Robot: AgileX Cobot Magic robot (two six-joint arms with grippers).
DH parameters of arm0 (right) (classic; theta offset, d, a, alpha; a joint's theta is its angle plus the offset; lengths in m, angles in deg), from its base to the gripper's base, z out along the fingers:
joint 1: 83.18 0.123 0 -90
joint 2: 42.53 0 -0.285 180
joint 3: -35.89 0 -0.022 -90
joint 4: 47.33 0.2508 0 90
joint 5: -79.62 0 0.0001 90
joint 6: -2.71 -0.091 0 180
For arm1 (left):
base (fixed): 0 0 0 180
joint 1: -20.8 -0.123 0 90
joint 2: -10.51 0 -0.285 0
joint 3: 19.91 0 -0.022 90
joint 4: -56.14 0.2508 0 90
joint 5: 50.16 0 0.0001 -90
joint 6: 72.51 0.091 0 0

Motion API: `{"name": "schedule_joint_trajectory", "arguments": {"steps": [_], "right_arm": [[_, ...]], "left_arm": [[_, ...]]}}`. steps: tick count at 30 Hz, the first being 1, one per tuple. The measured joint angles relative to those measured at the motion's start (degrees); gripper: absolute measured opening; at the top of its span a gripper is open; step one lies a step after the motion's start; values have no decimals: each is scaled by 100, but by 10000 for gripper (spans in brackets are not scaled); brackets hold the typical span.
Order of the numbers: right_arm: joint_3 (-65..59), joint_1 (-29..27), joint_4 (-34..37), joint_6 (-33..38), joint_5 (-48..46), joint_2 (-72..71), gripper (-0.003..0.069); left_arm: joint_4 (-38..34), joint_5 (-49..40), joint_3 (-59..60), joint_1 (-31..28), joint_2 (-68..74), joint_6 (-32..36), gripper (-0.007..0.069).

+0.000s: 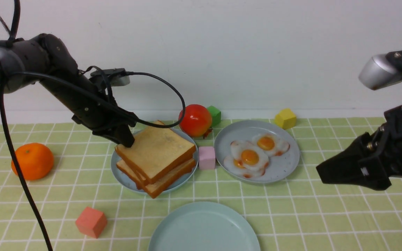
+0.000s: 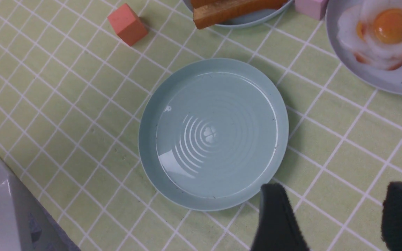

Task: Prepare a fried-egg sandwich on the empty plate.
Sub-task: Use the left arm to grab a slice of bread, then use the left arm to put a slice of bread into the empty plate in the middle

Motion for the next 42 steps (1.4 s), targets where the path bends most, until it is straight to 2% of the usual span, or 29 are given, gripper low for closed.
{"name": "schedule_joint_trajectory", "arguments": {"steps": [4,8,12,14,17,19,21,23,24,27,28,32,36,42], "right_arm": [[0,0,0,0,0,0,418],[0,0,-5,0,0,0,418],[0,0,-11,0,-3,0,418],[0,0,-11,0,-7,0,418],[0,0,-11,0,-7,0,418],[0,0,-6,0,-7,0,418],[0,0,0,0,-2,0,418],[0,0,24,0,-2,0,418],[0,0,24,0,-2,0,418],[0,0,35,0,-2,0,418],[0,0,35,0,-2,0,418],[0,0,39,0,10,0,418],[0,0,39,0,43,0,418],[0,0,41,0,55,40,418]], "left_arm": [[-188,-316,0,0,-309,-56,9],[-1157,-929,302,0,-1111,-171,9],[-1606,-1030,1082,20,-1656,-171,9],[-1883,-790,2220,20,-2218,-171,9],[-2182,-394,3153,20,-2664,-171,9],[-2685,265,4352,20,-3262,-165,9],[-3038,715,5015,20,-3594,-76,9],[-3597,1364,5772,20,-3930,163,9],[-3597,1364,5831,20,-3951,188,9],[-4408,2074,6666,20,-4058,861,9],[-4443,2100,6666,20,-4059,861,9],[-5020,2156,6980,20,-3883,1585,9],[-5376,2090,6980,38,-3665,1897,9],[-5670,2468,6980,826,-3418,2079,10]]}}
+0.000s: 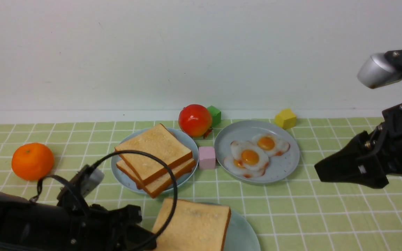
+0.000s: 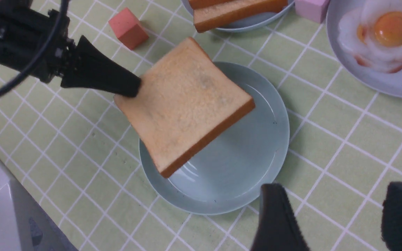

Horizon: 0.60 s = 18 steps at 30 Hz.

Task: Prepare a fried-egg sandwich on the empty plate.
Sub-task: Use the left arm to put a slice of bread into the empty plate in the middle

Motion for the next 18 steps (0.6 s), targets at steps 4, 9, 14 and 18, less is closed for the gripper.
{"name": "schedule_joint_trajectory", "arguments": {"steps": [4,9,14,18], "right_arm": [[0,0,0,0,8,0,418],[0,0,0,0,8,0,418],[0,0,20,0,2,0,418],[0,0,289,0,-34,0,418]], "left_arm": [[-166,780,0,544,150,-32,16],[-497,1220,0,658,234,-51,41],[-665,1055,0,658,233,-46,139],[-652,697,0,658,233,-46,298]]}}
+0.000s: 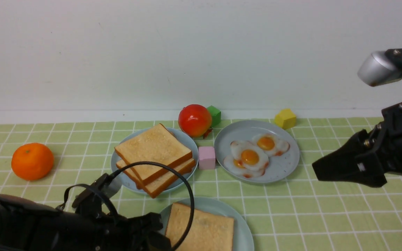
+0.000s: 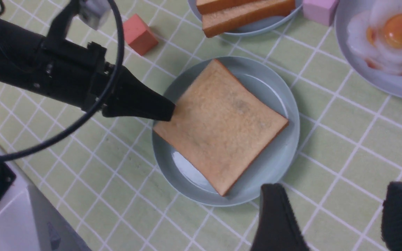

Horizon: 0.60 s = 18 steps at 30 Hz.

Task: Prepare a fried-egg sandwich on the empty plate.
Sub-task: Use the left arm to put a slice of bread into the empty plate in the middle, then use the right arm to grab a fried egg

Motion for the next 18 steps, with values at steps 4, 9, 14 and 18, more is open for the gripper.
{"name": "schedule_joint_trajectory", "arguments": {"steps": [4,9,14,18], "right_arm": [[0,0,263,0,42,0,418],[0,7,379,-43,394,13,418],[146,7,260,-599,482,384,418],[417,7,37,-1410,618,1260,418]], "left_arm": [[125,-115,0,0,-31,0,436],[662,-129,-118,0,-419,-6,579],[2001,-481,-922,0,-967,-482,567],[4067,-1609,-2311,0,-1290,-1519,477]]}}
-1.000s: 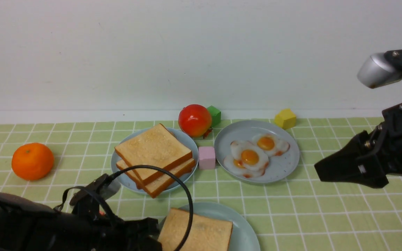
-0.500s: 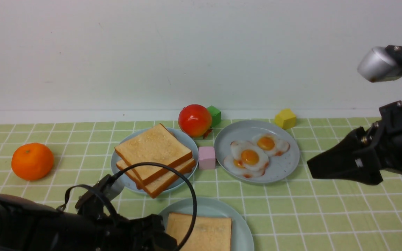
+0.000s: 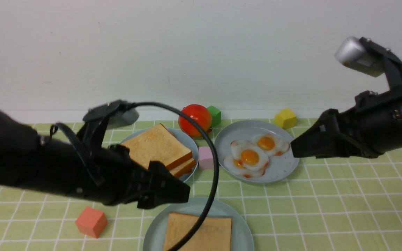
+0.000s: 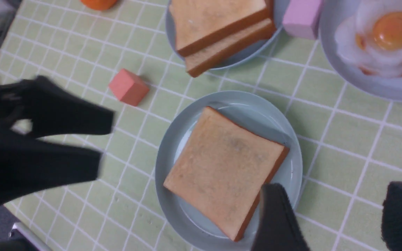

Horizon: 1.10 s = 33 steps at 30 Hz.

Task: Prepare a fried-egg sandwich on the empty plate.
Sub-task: Use the right arm to grab a fried egg

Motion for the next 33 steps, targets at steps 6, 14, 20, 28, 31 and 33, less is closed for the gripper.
{"name": "schedule_joint_trajectory", "arguments": {"steps": [6,14,20,28,31,33], "right_arm": [[154,-6,142,-1210,959,1178,418],[173,-151,1060,-1458,2259,2266,418],[490,-165,2111,-560,2487,3109,418],[726,-165,2962,409,2403,3593,418],[745,-165,3012,488,2403,3646,418],[745,-165,3018,510,2408,3669,418]], "left_arm": [[2271,-1404,-1500,0,-42,-1560,185],[2785,-1564,-1732,0,-36,-2322,-13],[2802,-1542,-1732,0,-36,-2342,-13],[2802,-1517,-1732,0,-36,-2342,-13],[2802,-1517,-1732,0,-36,-2342,-13],[2802,-1517,-1732,0,-36,-2342,-13]]}}
